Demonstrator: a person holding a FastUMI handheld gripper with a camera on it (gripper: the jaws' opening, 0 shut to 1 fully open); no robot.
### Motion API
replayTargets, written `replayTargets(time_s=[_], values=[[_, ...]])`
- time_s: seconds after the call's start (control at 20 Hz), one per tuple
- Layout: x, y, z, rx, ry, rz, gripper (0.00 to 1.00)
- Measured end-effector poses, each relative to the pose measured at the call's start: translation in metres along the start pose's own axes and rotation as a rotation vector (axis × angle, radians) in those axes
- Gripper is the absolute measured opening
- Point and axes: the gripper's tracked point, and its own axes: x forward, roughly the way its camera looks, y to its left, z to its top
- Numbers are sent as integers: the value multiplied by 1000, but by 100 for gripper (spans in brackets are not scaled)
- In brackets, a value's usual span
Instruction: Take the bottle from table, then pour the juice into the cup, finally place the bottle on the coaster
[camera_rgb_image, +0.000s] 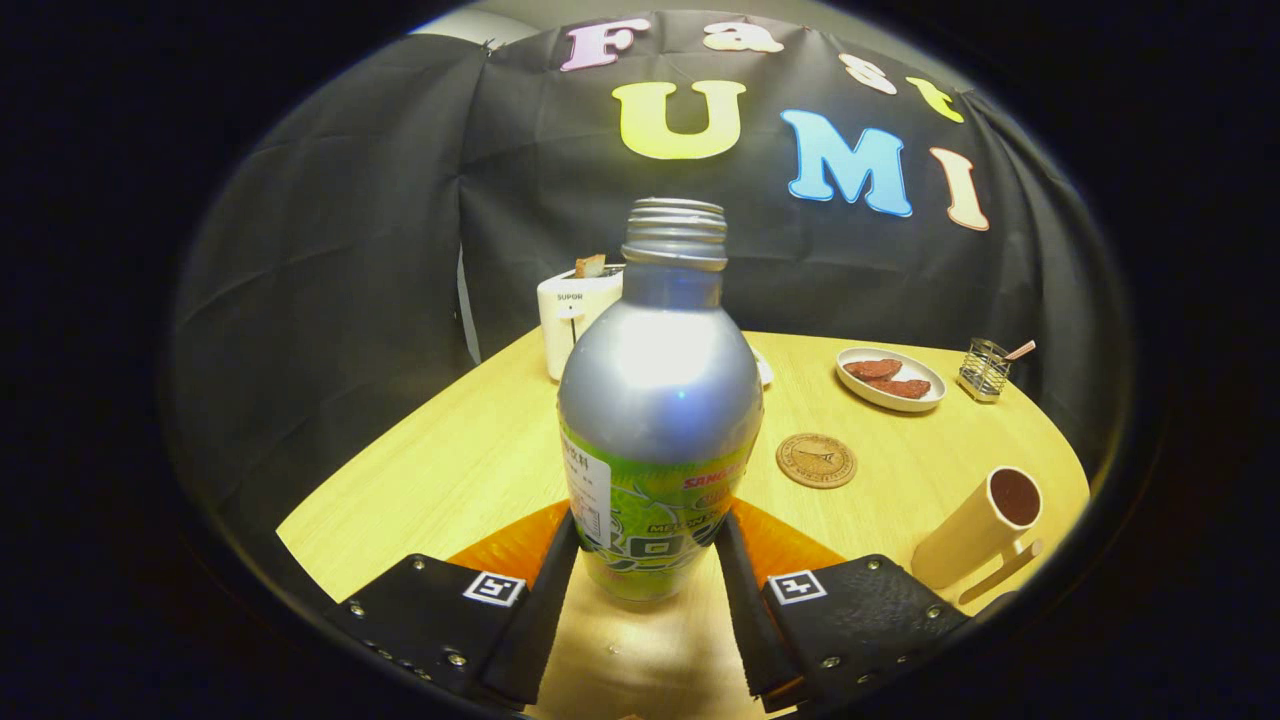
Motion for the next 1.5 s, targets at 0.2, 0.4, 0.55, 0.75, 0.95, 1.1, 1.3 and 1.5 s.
replayTargets(time_s=[0.2, 0.4, 0.55, 0.75, 0.95, 1.1, 1.3, 1.5], values=[[-8, -23, 14, 110, -17, -23, 73], [-13, -44, 23, 210, -33, -31, 74], [-15, -51, 23, 299, -36, -1, 73], [-19, -55, 22, 394, -36, 28, 74], [-22, -55, 23, 536, -67, 93, 73], [-23, -58, 17, 614, -64, 98, 73], [-24, -65, 11, 706, -61, 123, 73], [-25, -74, 5, 821, -70, 141, 73]])
